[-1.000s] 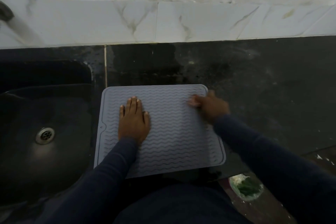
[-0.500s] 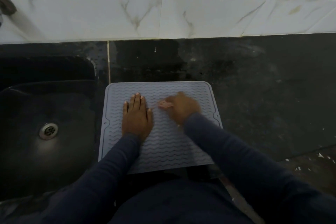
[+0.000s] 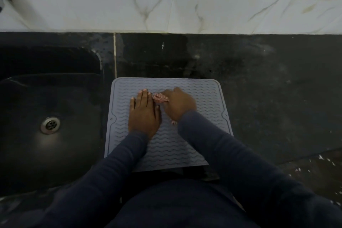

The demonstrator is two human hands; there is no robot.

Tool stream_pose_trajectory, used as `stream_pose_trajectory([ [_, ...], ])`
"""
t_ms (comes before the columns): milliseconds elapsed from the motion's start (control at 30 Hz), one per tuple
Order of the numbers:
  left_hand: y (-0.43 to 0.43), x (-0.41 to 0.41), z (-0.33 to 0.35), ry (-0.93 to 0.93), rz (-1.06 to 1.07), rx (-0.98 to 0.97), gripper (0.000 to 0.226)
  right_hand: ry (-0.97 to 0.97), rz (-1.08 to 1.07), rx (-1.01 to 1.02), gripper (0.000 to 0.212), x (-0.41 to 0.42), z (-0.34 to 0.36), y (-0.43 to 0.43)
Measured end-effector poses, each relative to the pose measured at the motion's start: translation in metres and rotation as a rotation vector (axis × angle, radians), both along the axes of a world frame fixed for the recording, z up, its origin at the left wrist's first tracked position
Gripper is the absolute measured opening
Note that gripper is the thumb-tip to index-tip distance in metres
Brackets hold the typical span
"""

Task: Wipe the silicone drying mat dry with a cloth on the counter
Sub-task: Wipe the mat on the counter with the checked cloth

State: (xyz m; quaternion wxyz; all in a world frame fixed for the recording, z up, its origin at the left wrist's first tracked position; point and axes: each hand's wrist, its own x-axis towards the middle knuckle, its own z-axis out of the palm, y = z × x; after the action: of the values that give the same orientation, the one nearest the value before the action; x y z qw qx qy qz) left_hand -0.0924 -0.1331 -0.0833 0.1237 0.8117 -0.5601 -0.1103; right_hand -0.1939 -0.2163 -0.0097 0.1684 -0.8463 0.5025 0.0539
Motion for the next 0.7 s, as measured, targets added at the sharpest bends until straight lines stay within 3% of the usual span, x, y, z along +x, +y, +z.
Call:
stream_pose_trajectory([
  [100,0.000,0.001,-0.001,0.013,0.001,-0.001,0.064,-0.009,-0.131,0.045,0.039,-0.050,0.002,-0.022],
  [267,0.000,0.001,-0.001,0.021,0.014,-0.013,0.065,0.248,-0.383,0.006,0.044,-0.131,0.014,-0.079],
  [333,-0.001,0.000,0.003,0.030,0.010,-0.021,0.064,0.209,-0.373,0.043,0.051,-0.114,0.022,-0.082],
  [400,-0.001,0.003,0.006,0.040,0.020,-0.058,0.064,0.054,-0.288,0.057,0.053,-0.067,0.022,-0.070],
  [533,-0.004,0.015,0.010,0.065,0.033,-0.138,0.056,-0.038,0.059,0.041,0.036,0.017,-0.001,-0.015],
  [600,-0.005,0.016,0.008,0.037,0.013,-0.102,0.055,0.001,0.053,0.031,0.033,0.013,-0.010,-0.010],
  [700,-0.006,0.015,0.003,0.017,0.015,-0.055,0.059,0.044,-0.120,0.031,0.043,-0.053,-0.005,-0.035],
])
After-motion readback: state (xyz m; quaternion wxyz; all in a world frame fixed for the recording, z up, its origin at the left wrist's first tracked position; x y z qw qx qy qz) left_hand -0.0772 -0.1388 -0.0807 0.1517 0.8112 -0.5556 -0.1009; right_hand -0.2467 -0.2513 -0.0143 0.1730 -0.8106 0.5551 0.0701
